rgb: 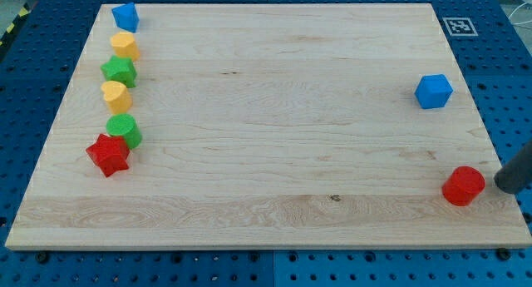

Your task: Slide red star towards center

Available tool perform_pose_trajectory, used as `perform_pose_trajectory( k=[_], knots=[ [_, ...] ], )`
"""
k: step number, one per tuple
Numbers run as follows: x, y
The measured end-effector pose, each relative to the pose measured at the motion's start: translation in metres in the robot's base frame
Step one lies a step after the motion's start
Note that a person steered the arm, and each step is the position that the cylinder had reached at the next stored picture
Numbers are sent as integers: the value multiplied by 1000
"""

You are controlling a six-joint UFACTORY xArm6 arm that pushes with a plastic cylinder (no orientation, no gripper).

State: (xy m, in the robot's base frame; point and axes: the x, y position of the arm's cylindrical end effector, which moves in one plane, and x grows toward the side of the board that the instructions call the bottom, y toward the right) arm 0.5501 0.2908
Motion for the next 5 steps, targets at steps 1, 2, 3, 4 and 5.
perform_pose_trajectory(
  k=[1,2,3,4,5],
  knots=[
    [-4,-25],
    [17,-28],
    [16,-52],
    [16,-54],
    [-9,-57]
  ],
)
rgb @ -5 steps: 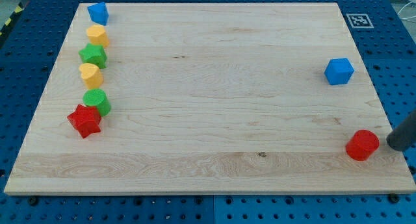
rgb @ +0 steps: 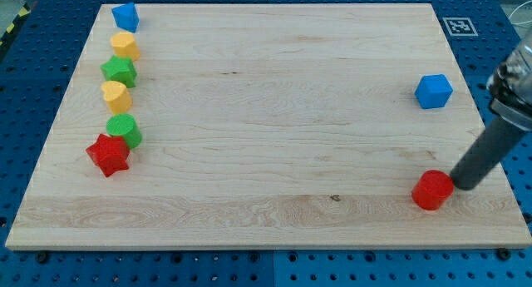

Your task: Slide red star towards center

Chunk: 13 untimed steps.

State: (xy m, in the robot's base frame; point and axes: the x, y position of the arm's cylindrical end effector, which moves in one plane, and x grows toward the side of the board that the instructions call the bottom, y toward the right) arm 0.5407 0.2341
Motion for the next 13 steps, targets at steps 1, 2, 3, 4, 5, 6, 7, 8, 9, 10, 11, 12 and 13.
perform_pose_trajectory(
  k=[1,2,3,4,5,6,7,8,9,10,11,12,13],
  knots=[
    [-21,-25],
    [-22,-49],
    [-9,-74],
    [17,-96],
    [28,-117],
    [35,-132],
    [36,-131],
    [36,-131],
    [46,-159],
    [65,-190],
    [73,-218],
    [48,-269],
    [28,-337]
  ],
)
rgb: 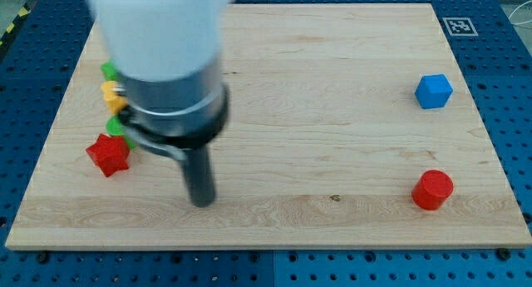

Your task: Slide red star towards center

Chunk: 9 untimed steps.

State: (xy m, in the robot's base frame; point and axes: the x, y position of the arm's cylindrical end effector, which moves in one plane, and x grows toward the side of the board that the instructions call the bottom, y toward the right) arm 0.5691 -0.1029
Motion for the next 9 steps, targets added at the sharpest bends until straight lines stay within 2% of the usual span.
perform_pose_trajectory(
  k=[2,3,4,7,9],
  knots=[
    [12,-103],
    [-18,-147],
    [-50,-153],
    [-64,-19],
    [-22,47]
  ],
)
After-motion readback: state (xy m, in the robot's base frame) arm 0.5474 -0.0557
